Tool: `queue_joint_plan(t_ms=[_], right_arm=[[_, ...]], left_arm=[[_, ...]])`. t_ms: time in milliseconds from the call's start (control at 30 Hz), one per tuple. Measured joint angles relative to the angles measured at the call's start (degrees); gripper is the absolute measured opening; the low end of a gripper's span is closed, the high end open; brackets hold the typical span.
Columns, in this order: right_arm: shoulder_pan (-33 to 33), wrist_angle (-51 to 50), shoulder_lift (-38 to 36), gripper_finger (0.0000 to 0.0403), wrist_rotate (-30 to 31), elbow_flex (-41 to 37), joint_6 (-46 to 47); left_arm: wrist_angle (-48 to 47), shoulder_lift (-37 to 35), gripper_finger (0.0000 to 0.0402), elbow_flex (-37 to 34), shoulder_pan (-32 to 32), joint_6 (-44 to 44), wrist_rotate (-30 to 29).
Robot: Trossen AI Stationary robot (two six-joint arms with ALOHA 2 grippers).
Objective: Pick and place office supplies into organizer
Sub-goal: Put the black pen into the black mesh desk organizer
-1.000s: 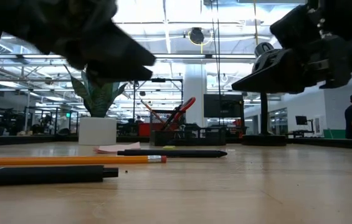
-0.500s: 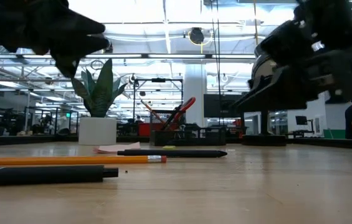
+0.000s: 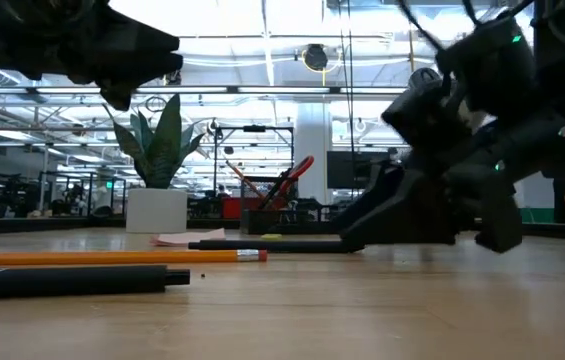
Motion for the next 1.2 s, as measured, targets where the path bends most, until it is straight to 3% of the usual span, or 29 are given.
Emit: queue_joint_plan(t_ms=[167,433,700,1033,1200], right_arm=[[-1.2,0.1,1.2,0.0176,-0.3,0.0,4.9],[-4.2,-4.6,1.0,0.0156,-6.2,0.9,13.5],[-3.6,-4.7,1.1,0.0112,-6.4,1.2,13.5],[-3.4,-5.5,1.1,0.0025,-7.5,1.2,8.7],[-3.4,-2.8,1.3,0.0023,-7.6,1.1,7.4]], left_arm=[[3.5,0.0,0.0136,0.0,2.2,3.0,0.3],[4.2,0.0,0.0136,0.0,4.3,2.9,0.1],[3.5,0.0,0.0136,0.0,4.6,-1.6,0.1],[1.5,0.0,0.0136,0.0,4.4,-6.4,0.1],[0.9,0.0,0.0136,0.0,4.5,-8.8,0.1]])
